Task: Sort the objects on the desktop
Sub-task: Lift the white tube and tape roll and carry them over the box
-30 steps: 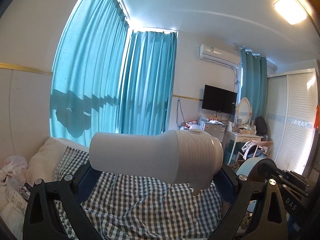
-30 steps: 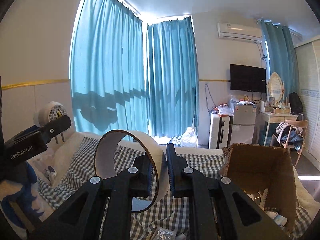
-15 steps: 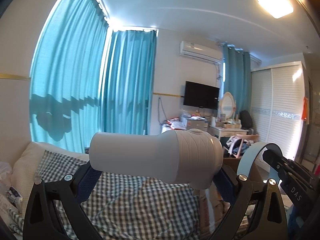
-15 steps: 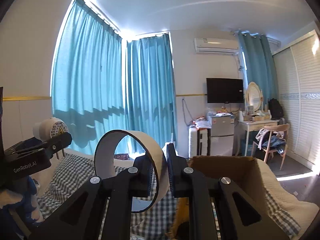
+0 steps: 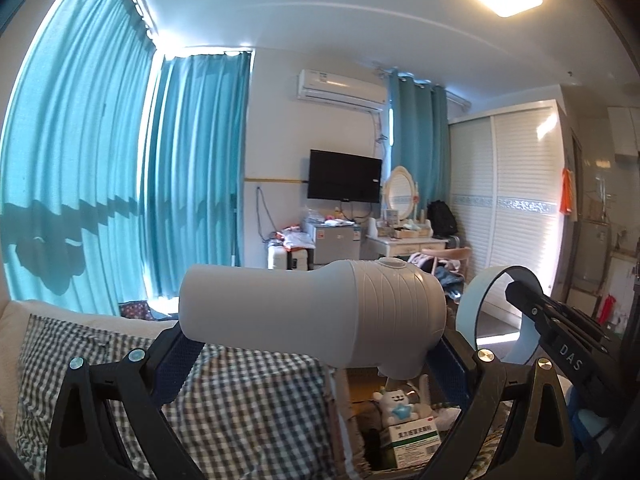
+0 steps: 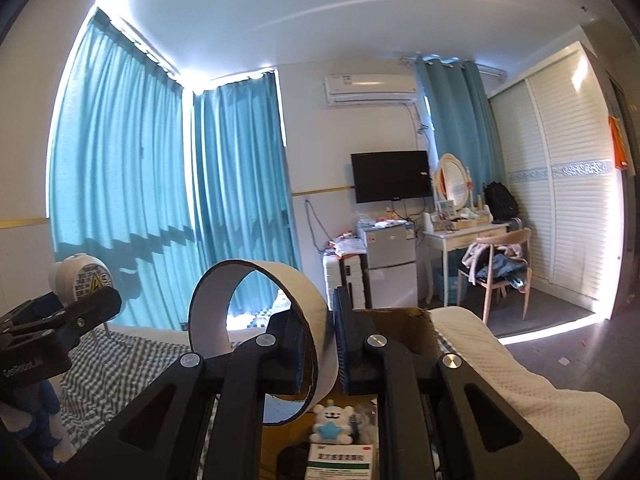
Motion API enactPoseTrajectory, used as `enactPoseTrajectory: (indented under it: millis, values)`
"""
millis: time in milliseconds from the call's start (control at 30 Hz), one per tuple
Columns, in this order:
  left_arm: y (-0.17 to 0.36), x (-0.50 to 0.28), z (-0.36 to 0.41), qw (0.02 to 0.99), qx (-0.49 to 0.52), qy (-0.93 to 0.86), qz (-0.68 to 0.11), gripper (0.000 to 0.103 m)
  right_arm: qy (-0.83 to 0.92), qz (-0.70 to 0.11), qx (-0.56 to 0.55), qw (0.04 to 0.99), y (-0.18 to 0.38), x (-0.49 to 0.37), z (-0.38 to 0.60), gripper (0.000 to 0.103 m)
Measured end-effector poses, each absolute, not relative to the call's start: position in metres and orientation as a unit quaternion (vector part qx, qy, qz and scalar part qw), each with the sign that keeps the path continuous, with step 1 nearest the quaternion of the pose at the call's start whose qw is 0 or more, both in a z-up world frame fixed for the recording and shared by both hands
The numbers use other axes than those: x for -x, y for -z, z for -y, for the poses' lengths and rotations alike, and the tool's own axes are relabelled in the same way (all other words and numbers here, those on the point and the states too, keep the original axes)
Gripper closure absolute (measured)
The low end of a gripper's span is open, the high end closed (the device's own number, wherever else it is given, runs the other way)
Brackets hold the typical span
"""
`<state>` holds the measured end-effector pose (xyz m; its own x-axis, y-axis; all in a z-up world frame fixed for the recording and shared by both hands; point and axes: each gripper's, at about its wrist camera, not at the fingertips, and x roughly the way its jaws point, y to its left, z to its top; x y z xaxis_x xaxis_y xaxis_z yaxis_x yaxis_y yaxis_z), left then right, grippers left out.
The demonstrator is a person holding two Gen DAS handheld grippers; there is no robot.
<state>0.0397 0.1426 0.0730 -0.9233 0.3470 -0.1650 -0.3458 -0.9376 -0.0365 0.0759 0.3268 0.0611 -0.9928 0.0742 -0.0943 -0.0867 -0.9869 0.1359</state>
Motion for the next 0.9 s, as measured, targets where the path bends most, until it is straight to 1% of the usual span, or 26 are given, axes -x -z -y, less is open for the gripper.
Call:
enactPoseTrajectory:
  millis: [467,700,900]
  values:
    - [-0.051,0.000,-0.207,0.236,0.130,-0.963,-0.018,0.002,-0.990,-0.076,0.082,0.081,-0.042,-0.055,-0.361,0.090]
    - [-0.021,0.036,-0.241,0.269,0.182,-0.946,-0.024,0.002,-0.984,-0.078,0.123,0.104,-0.024,-0.035,-0.380,0.090]
    - [0.004,0.066,-0.273,0.281,0.230,-0.931,-0.033,0.002,-0.973,-0.073,0.183,0.121,0.003,-0.010,-0.395,0.090]
